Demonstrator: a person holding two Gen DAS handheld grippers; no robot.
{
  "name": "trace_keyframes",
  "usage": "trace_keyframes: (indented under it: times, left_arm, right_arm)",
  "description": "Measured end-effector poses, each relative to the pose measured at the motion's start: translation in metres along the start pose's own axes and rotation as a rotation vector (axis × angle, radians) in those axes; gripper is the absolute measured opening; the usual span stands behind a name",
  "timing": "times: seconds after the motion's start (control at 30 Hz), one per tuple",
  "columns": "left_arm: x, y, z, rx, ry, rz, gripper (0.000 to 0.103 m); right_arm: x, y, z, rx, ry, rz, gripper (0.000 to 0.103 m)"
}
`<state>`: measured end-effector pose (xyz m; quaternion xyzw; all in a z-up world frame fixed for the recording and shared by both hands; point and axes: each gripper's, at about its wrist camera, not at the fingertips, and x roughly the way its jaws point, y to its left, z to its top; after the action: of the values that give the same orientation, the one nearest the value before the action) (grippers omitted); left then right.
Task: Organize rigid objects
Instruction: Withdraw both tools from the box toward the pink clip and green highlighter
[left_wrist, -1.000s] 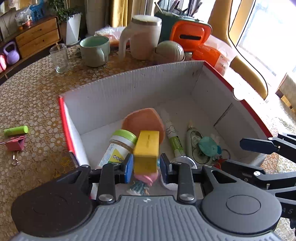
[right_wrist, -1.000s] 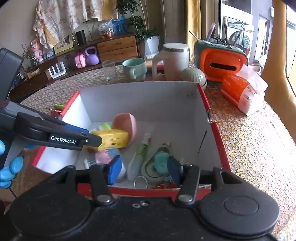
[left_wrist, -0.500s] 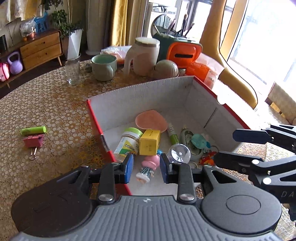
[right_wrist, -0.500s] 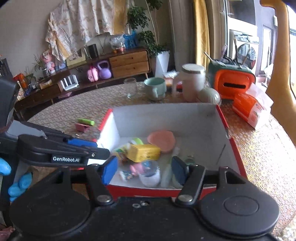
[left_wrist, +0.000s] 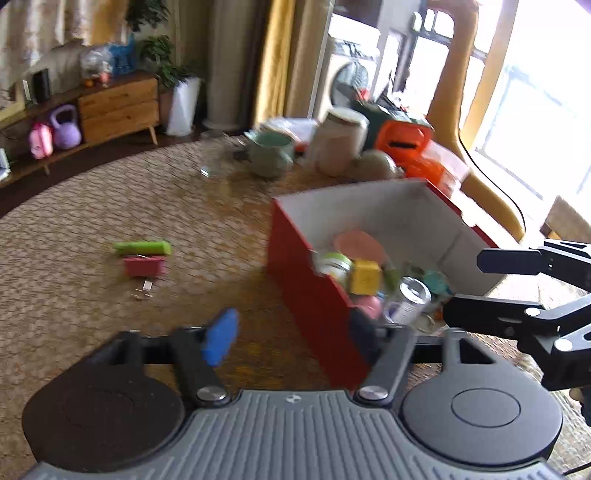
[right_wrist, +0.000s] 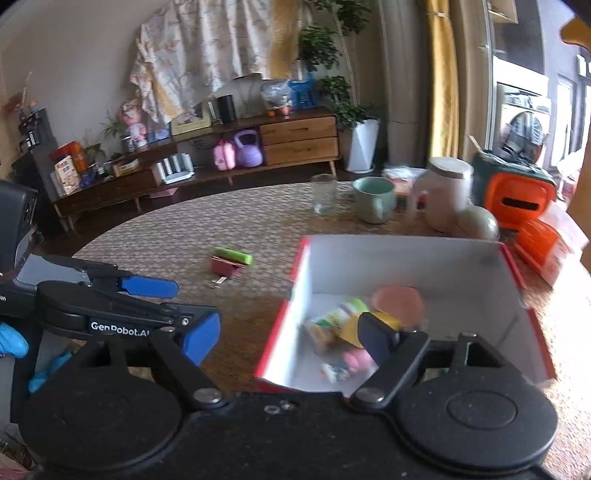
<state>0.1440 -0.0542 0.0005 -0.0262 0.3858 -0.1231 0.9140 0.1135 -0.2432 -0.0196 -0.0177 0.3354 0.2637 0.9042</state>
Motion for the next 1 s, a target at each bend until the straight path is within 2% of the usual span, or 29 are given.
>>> trace_keyframes:
  times: [0.27, 0.43, 0.8, 1.0]
  left_arm:
    - [-0.012, 0.053, -0.008, -0.065, -0.026, 0.061, 0.071]
    - [-0.010, 0.078, -0.008, -0.078, -0.050, 0.100, 0.081]
    - [0.020, 0.134, -0.011, -0.143, -0.072, 0.147, 0.083]
    - [0.044, 0.148, -0.006, -0.164, -0.078, 0.163, 0.087]
  right_arm:
    - [0.033, 0.038, 0.025, -0.055, 0.015, 0.038, 0.087]
    - [0.066, 0.051, 0.045, -0.046, 0.061, 0.105, 0.089]
    - [0.139, 0.079, 0.096, -0.110, 0.135, 0.076, 0.090]
    - [0.193, 0.082, 0.110, -0.095, 0.234, 0.086, 0.090]
